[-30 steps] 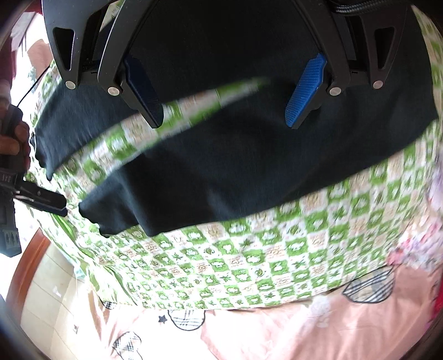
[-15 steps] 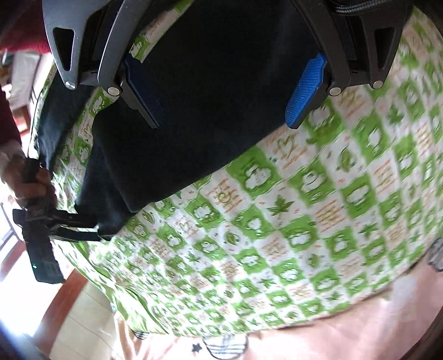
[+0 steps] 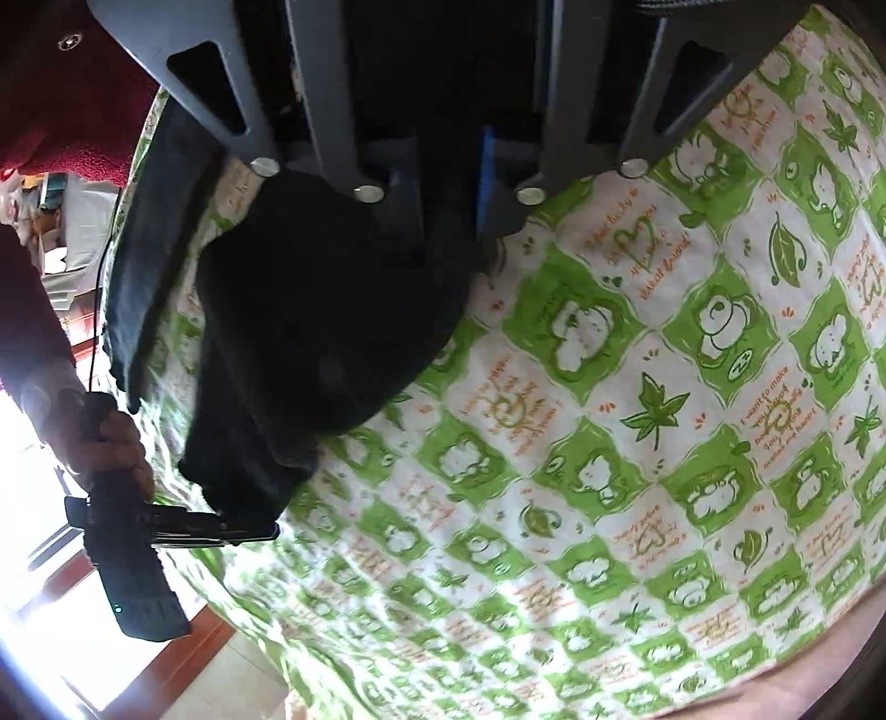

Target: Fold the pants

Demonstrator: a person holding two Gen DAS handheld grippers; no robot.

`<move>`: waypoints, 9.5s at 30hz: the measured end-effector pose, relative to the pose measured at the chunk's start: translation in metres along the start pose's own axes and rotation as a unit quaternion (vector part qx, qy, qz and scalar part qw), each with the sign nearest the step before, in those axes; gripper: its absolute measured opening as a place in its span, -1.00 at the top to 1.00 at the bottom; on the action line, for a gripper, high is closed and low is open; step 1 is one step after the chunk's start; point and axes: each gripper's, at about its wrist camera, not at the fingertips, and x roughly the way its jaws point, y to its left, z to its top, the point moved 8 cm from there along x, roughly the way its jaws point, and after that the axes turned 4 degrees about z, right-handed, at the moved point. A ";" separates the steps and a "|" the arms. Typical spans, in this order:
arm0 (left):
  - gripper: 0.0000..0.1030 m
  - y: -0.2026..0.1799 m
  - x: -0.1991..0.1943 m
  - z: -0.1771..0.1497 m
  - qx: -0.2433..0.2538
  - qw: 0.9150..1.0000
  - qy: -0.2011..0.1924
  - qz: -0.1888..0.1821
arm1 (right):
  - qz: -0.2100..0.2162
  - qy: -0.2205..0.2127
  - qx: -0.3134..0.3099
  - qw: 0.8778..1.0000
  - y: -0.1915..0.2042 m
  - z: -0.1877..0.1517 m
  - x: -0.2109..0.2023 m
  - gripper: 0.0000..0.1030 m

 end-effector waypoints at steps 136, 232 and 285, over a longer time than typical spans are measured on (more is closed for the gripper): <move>0.91 -0.031 -0.137 -0.395 -0.548 0.786 -0.285 0.026 | 0.076 0.081 -0.445 0.889 0.349 -0.250 0.064 0.83; -0.19 0.026 -0.235 -0.427 -0.448 0.784 -0.311 0.296 | -0.059 -0.099 -0.212 0.970 0.285 -0.172 0.004 0.17; 0.83 -0.278 0.038 -0.013 0.098 0.994 -0.047 -0.001 | -0.027 -0.283 0.170 0.944 0.045 -0.249 -0.146 0.87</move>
